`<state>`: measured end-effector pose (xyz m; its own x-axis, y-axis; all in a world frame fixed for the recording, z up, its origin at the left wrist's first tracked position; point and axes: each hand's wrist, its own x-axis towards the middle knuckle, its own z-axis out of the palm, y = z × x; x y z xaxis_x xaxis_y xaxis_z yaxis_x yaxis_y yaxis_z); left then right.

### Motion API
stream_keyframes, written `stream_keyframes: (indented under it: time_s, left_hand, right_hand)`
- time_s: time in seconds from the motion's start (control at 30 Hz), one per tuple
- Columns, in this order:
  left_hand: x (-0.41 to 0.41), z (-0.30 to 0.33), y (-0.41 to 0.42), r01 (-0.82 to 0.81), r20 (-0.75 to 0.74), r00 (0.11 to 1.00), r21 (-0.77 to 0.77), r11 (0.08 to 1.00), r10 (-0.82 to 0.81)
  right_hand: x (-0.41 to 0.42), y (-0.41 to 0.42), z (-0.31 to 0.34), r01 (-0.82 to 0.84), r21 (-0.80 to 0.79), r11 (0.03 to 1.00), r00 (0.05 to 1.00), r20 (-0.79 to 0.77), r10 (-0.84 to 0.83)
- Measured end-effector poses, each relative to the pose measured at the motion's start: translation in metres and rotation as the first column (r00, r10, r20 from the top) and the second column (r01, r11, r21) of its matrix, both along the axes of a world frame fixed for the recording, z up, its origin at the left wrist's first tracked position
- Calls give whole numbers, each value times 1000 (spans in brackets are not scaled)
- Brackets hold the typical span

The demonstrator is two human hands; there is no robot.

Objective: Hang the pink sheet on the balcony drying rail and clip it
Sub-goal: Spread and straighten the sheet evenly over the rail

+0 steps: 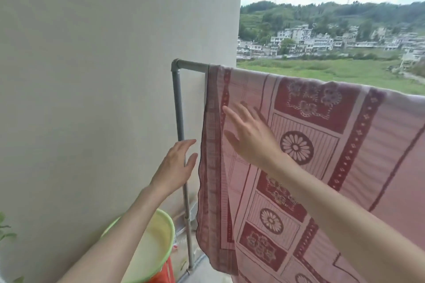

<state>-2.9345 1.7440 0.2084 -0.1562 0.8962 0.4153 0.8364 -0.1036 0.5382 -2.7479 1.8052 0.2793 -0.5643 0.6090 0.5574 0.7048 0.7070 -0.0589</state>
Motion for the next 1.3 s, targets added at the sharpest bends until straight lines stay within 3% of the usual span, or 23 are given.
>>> stream_keyframes:
  time_s: [0.17,0.27,0.43,0.53,0.7,0.77,0.93,1.03,1.07,1.1,1.17,1.2,1.23,1.27,1.3]
  left_hand:
    - [-17,60,80,52,172,982,133,990,-75]
    - [-27,92,123,52,312,944,168,984,-103]
    - [-27,121,165,94,475,856,244,965,-203]
    - [-27,125,175,112,531,818,226,968,-219]
    - [-50,146,179,368,637,683,123,922,-358]
    - [-60,154,184,380,613,689,150,913,-387]
    - [-70,153,191,236,343,877,305,923,-337]
    - [-84,156,204,134,392,886,298,945,-249]
    - [-93,158,211,116,506,824,292,949,-256]
    - [-102,160,217,106,653,708,279,955,-269]
    - [-121,165,221,59,874,406,266,962,-266]
    - [-131,164,221,48,915,298,269,962,-270]
    - [-139,160,221,56,929,260,259,964,-265]
    - [-144,156,220,89,925,285,235,968,-250]
    - [-145,151,218,146,900,371,188,971,-230]
  right_hand:
    - [-27,49,52,156,314,937,988,-39,-151]
    - [-41,69,70,339,249,907,939,-31,-342]
    - [-57,86,65,531,383,756,829,-51,-557]
    - [-59,89,63,564,400,722,814,-120,-569]
    - [-62,86,62,565,397,723,816,-141,-561]
    - [-62,84,63,581,383,718,807,-155,-570]
    - [-57,80,64,590,350,727,803,-158,-575]
    - [-57,80,62,614,351,707,784,-172,-596]
    - [-57,79,61,623,353,698,777,-179,-603]
    - [-57,79,60,630,357,689,771,-185,-609]
    - [-56,80,59,638,368,676,764,-192,-616]
    - [-57,80,59,642,368,673,761,-193,-620]
    - [-57,79,58,648,362,670,755,-191,-627]
    - [-58,79,59,655,350,670,750,-188,-634]
    - [-58,79,59,661,335,672,745,-186,-640]
